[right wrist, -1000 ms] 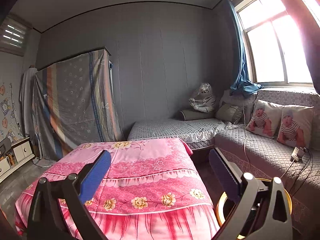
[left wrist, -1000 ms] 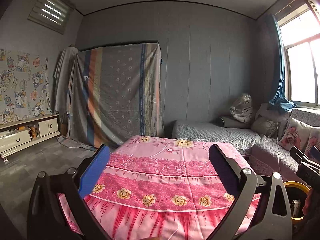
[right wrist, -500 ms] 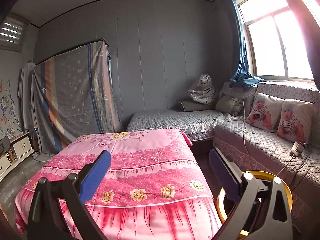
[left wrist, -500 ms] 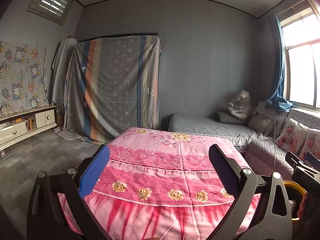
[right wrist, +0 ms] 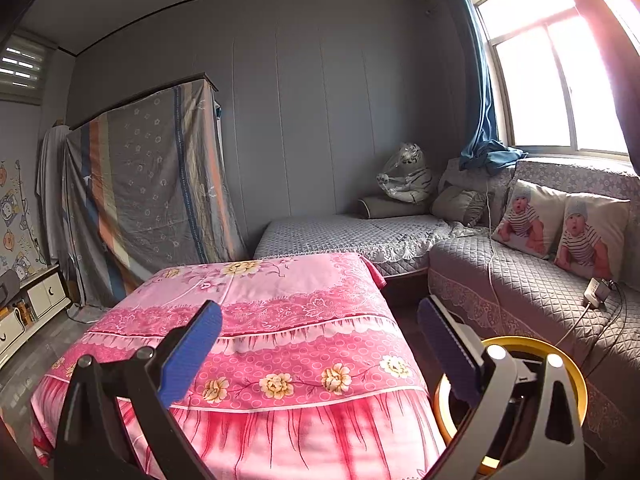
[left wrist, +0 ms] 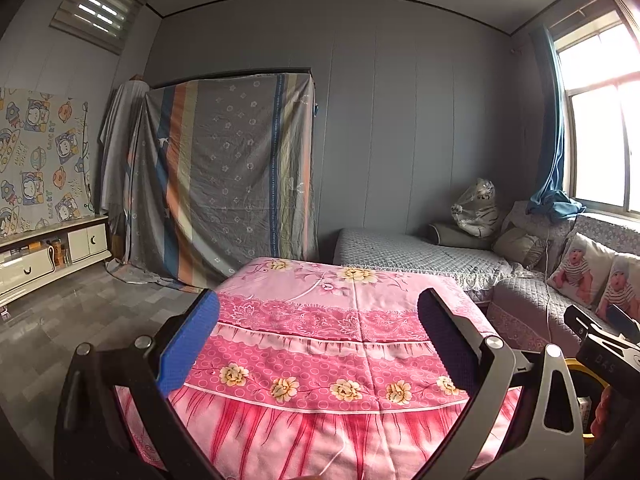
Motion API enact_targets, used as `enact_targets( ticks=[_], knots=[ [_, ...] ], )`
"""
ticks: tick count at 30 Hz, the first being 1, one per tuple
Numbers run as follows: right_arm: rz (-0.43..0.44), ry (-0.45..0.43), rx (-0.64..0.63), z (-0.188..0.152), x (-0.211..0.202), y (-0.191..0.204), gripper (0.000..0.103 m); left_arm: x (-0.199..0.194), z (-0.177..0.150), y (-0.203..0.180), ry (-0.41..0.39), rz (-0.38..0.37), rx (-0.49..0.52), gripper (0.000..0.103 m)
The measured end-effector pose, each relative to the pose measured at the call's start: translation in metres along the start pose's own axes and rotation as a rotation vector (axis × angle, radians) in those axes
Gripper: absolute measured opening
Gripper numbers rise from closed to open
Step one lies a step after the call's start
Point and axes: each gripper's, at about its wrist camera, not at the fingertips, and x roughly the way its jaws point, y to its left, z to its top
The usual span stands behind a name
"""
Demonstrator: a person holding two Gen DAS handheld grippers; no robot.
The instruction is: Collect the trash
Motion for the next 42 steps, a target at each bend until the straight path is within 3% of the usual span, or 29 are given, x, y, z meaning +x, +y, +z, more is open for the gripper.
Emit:
enact_targets(
  ticks=[42],
  knots=[
    [-0.005,0.033,0.026,-0.006,0.006,-0.008,0.095,0.002,-0.002,-0.011,0.018,-0.03,-0.004,0.095]
  ],
)
